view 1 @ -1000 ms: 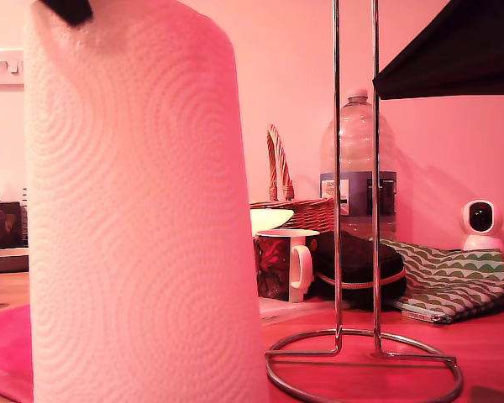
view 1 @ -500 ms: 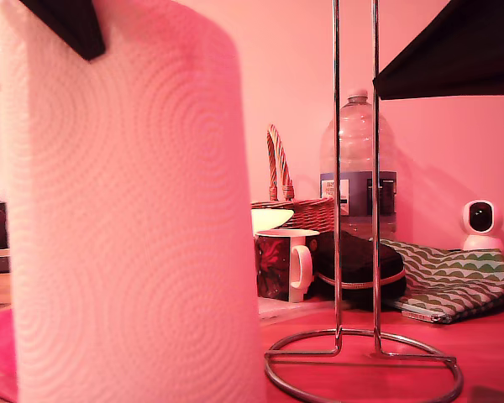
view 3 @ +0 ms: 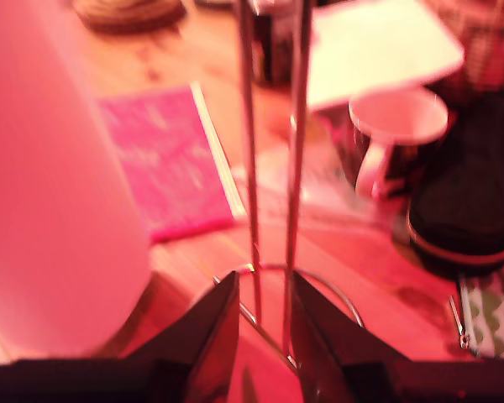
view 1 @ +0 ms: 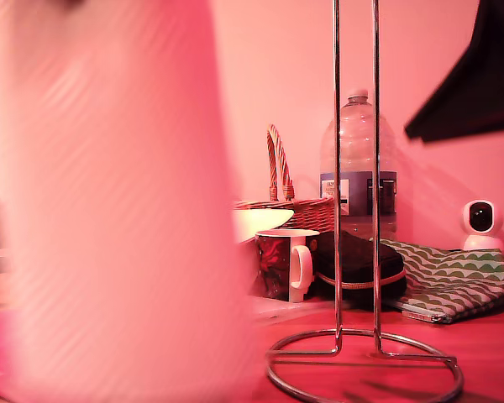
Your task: Insert the paper towel roll into the metallic stand.
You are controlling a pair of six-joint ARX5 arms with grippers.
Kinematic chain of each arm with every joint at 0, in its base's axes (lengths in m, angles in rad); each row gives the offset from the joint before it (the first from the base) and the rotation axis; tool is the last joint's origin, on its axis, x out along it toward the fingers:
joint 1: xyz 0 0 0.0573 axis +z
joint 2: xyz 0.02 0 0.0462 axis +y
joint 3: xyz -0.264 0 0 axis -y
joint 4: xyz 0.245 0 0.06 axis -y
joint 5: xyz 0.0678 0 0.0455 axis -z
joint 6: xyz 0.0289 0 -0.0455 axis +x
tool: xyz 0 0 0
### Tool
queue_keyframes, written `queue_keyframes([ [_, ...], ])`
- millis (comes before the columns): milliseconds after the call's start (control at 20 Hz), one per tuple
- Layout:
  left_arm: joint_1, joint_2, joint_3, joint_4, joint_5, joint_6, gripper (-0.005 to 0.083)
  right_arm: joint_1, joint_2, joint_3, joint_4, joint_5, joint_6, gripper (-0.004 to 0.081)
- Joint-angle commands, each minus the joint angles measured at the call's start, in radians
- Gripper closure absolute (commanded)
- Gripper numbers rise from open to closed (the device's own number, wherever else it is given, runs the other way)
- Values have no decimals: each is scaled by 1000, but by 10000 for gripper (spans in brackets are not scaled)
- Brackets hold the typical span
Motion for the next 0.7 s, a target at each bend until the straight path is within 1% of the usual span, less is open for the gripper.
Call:
queue_keyframes([
  [0,-3,8,6,-5,-17,8,795,-3,50,-63,83,2,15,610],
  [100,-3,8,12,-5,-31,8,794,-3,71,-146,177,-2,48,610],
  [250,-2,8,12,-4,-31,8,794,-3,49,-320,379,-6,93,610],
  [300,-3,8,12,-5,-31,8,794,-3,42,-346,409,-22,108,610],
  [350,-2,8,12,-5,-33,8,794,-3,38,-347,441,-31,89,610],
  [450,-3,8,12,-5,-34,8,795,-3,38,-347,550,-38,52,610],
  [500,-2,8,12,-5,-35,8,794,-6,38,-347,567,-37,51,610],
  [550,-2,8,12,-5,-36,8,795,-7,40,-347,560,-35,44,610],
  [650,-2,8,12,-5,-37,8,795,-8,47,-347,542,-33,-2,610],
])
